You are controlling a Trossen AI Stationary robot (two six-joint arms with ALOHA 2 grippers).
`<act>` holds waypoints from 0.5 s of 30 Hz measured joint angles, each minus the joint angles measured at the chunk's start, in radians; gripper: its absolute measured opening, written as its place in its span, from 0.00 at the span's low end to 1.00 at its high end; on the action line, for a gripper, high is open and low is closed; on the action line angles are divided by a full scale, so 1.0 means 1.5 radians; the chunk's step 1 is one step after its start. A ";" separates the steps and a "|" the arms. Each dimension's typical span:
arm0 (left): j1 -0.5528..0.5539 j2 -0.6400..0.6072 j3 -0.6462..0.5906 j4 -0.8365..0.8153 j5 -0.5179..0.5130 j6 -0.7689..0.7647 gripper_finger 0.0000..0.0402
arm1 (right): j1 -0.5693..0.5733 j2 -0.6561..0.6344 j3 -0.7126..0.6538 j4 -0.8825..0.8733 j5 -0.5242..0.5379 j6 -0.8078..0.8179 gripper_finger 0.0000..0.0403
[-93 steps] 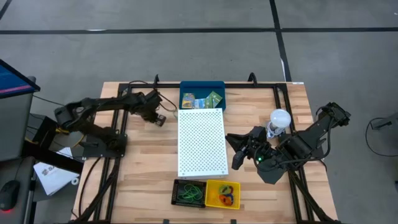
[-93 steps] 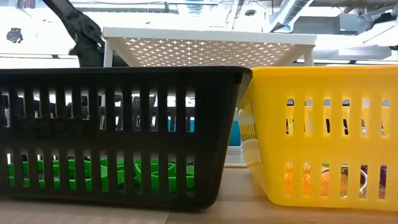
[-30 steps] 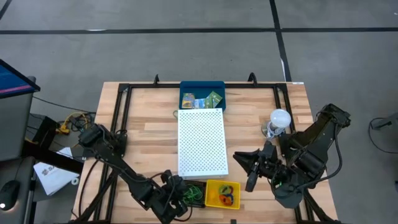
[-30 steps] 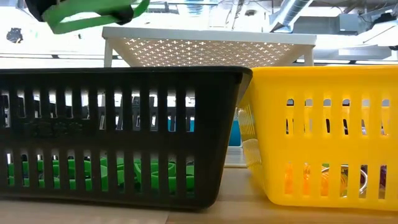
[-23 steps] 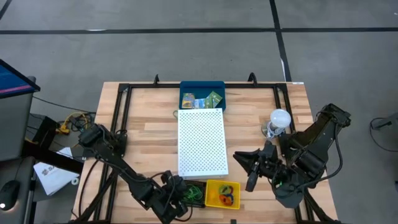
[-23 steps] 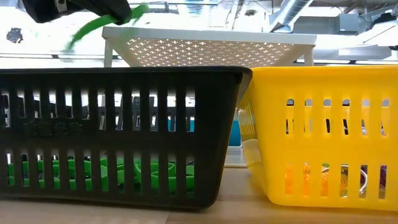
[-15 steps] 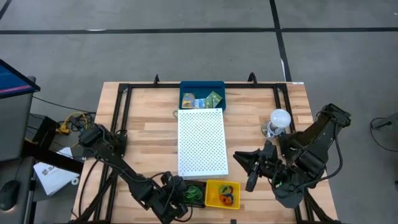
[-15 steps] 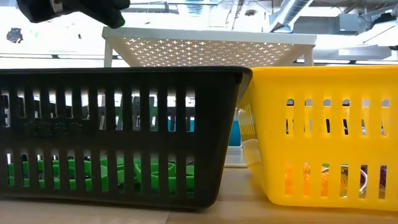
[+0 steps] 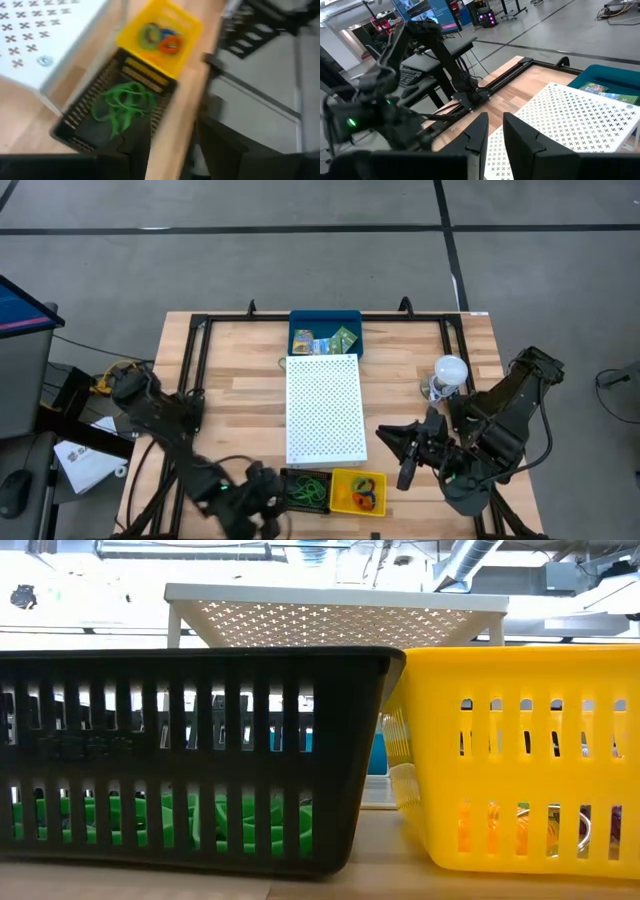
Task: Pick & Place Office Desk Supplies
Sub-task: Put the green rubber band into the black bin
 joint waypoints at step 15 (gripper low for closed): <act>0.490 -0.368 -0.031 0.043 -0.037 0.456 0.42 | -0.034 0.000 0.000 -0.002 0.018 0.013 0.14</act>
